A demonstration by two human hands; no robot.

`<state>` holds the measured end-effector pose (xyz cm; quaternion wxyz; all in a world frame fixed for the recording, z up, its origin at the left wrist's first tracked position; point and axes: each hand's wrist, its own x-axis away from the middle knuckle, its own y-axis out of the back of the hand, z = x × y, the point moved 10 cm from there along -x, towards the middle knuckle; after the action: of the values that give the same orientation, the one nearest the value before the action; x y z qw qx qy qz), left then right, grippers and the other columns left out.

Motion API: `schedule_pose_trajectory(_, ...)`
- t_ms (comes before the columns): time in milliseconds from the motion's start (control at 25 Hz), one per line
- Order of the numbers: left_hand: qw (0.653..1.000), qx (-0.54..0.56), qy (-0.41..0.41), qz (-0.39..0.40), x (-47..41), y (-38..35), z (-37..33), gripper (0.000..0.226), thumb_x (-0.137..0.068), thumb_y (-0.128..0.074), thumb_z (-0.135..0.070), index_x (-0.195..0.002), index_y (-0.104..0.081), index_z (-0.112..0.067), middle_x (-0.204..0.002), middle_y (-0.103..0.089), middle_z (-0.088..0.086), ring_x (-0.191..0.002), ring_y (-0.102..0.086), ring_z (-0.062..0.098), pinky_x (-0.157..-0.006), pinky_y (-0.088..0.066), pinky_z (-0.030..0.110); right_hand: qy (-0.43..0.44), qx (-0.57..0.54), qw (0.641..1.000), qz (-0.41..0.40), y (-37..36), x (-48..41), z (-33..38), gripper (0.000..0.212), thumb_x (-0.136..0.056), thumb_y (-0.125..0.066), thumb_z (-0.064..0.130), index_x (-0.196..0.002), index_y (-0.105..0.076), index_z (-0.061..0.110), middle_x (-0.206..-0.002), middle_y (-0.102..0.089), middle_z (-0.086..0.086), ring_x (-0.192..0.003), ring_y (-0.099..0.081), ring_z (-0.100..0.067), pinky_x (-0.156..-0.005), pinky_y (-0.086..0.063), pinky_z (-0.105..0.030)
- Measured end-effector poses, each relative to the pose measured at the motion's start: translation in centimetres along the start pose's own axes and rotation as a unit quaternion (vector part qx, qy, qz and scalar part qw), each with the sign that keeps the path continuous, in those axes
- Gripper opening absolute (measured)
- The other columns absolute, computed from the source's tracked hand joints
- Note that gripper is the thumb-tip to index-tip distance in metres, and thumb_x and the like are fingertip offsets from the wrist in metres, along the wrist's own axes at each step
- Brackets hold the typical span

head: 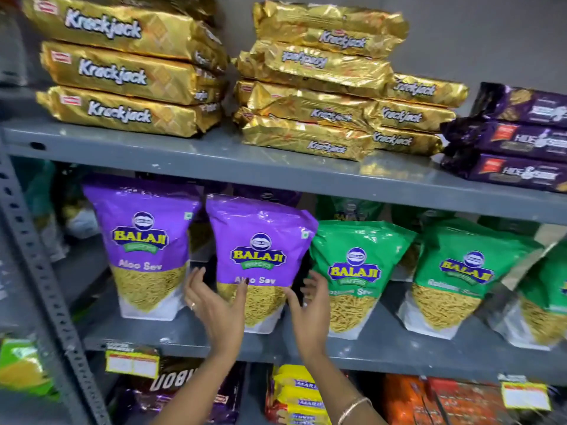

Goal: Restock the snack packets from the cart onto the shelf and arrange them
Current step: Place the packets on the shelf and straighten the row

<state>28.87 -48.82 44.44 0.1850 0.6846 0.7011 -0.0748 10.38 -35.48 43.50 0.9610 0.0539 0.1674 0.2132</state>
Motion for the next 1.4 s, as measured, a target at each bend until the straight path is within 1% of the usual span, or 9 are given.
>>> schedule_pose_trajectory(80, 0.993, 0.023, -0.095, 0.059, 3.7, -2.2, -3.2, 0.046, -0.073, -0.057, -0.031, -0.110, -0.045, -0.007, -0.108, -0.052, 0.015, -0.104, -0.044, 0.020, -0.093, -0.035, 0.035, 0.036, 0.035, 0.995, -0.087, 4.8, 0.3, 0.3, 0.036, -0.077, -0.068, 0.026, -0.104, -0.045, 0.019, -0.097, -0.054, -0.002, -0.090, -0.054, -0.023, -0.079, -0.047, -0.024)
schedule_pose_trajectory(200, 0.954, 0.046, -0.064, 0.290, 8.0, -10.2, -3.6, 0.038, -0.076, -0.067, -0.018, -0.101, -0.042, -0.031, -0.094, -0.053, -0.002, -0.092, -0.056, 0.011, -0.080, -0.046, 0.031, 0.015, 0.086, 0.978, -0.190, 11.8, -1.6, -1.9, 0.045, -0.072, -0.072, 0.029, -0.101, -0.041, 0.012, -0.097, -0.047, -0.009, -0.091, -0.048, -0.030, -0.080, -0.047, -0.044)
schedule_pose_trajectory(400, 0.919, -0.037, 0.052, 0.389, 9.4, -18.3, 0.6, 0.090, -0.062, -0.082, -0.009, -0.137, -0.033, -0.003, -0.140, -0.046, 0.015, -0.129, -0.044, 0.026, -0.103, -0.039, 0.036, -0.144, 0.012, 0.987, 0.066, 11.9, -4.9, -9.4, 0.063, -0.066, -0.079, 0.018, -0.118, -0.044, 0.012, -0.113, -0.056, -0.007, -0.112, -0.054, -0.026, -0.085, -0.048, -0.031)
schedule_pose_trajectory(560, 0.919, -0.075, 0.089, 0.376, 10.4, -20.0, 1.5, 0.077, -0.063, -0.081, -0.010, -0.129, -0.041, -0.003, -0.127, -0.061, 0.018, -0.115, -0.058, 0.031, -0.090, -0.048, 0.038, -0.162, 0.015, 0.984, 0.078, 12.8, -5.3, -11.2, 0.050, -0.068, -0.078, 0.012, -0.110, -0.052, 0.015, -0.106, -0.063, -0.008, -0.114, -0.058, -0.030, -0.067, -0.046, -0.006)
schedule_pose_trajectory(760, 0.923, -0.033, 0.128, 0.363, 12.5, -21.0, 1.1, 0.067, -0.065, -0.079, -0.006, -0.123, -0.045, -0.003, -0.125, -0.062, 0.018, -0.114, -0.058, 0.031, -0.089, -0.047, 0.036, -0.045, -0.026, 0.995, -0.083, 19.2, -7.2, -2.0, 0.087, -0.065, -0.079, 0.024, -0.135, -0.028, 0.017, -0.139, -0.039, -0.006, -0.131, -0.036, -0.020, -0.104, -0.032, -0.029)
schedule_pose_trajectory(920, 0.918, -0.011, 0.145, 0.370, 12.7, -21.1, 1.6, 0.075, -0.061, -0.083, -0.009, -0.126, -0.045, -0.006, -0.129, -0.060, 0.016, -0.118, -0.055, 0.030, -0.094, -0.045, 0.038, 0.202, 0.325, 0.922, -0.056, 17.3, -10.4, 13.0, 0.049, -0.077, -0.065, 0.040, -0.109, -0.056, 0.005, -0.110, -0.061, -0.016, -0.108, -0.052, -0.030, -0.093, -0.039, -0.038)
schedule_pose_trajectory(1080, 0.916, -0.006, 0.159, 0.368, 12.7, -20.9, 1.6, 0.068, -0.062, -0.083, -0.008, -0.121, -0.050, -0.004, -0.126, -0.062, 0.017, -0.116, -0.057, 0.030, -0.090, -0.045, 0.035, 0.154, 0.464, 0.859, 0.150, 11.2, -13.5, 13.4, 0.020, -0.085, -0.055, 0.025, -0.102, -0.065, 0.020, -0.120, -0.063, -0.009, -0.111, -0.054, -0.031, -0.091, -0.044, -0.036)
schedule_pose_trajectory(1280, 0.918, -0.028, 0.138, 0.372, 12.4, -20.8, 2.1, 0.079, -0.056, -0.087, -0.021, -0.122, -0.046, -0.009, -0.128, -0.059, 0.016, -0.117, -0.055, 0.033, -0.096, -0.048, 0.047, 0.098, 0.358, 0.924, 0.088, 13.1, -14.5, 12.7, 0.027, -0.085, -0.057, 0.035, -0.102, -0.066, 0.017, -0.121, -0.064, -0.011, -0.112, -0.055, -0.033, -0.089, -0.047, -0.037)
schedule_pose_trajectory(1400, 0.964, -0.144, -0.012, 0.224, 12.1, -17.7, -0.3, 0.093, -0.049, -0.088, -0.027, -0.126, -0.042, -0.001, -0.129, -0.048, 0.021, -0.120, -0.044, 0.038, -0.098, -0.042, 0.050, 0.054, 0.422, 0.899, 0.101, 17.1, -15.7, 10.9, 0.037, -0.084, -0.055, 0.044, -0.108, -0.060, 0.016, -0.131, -0.057, -0.012, -0.117, -0.052, -0.033, -0.086, -0.043, -0.036)
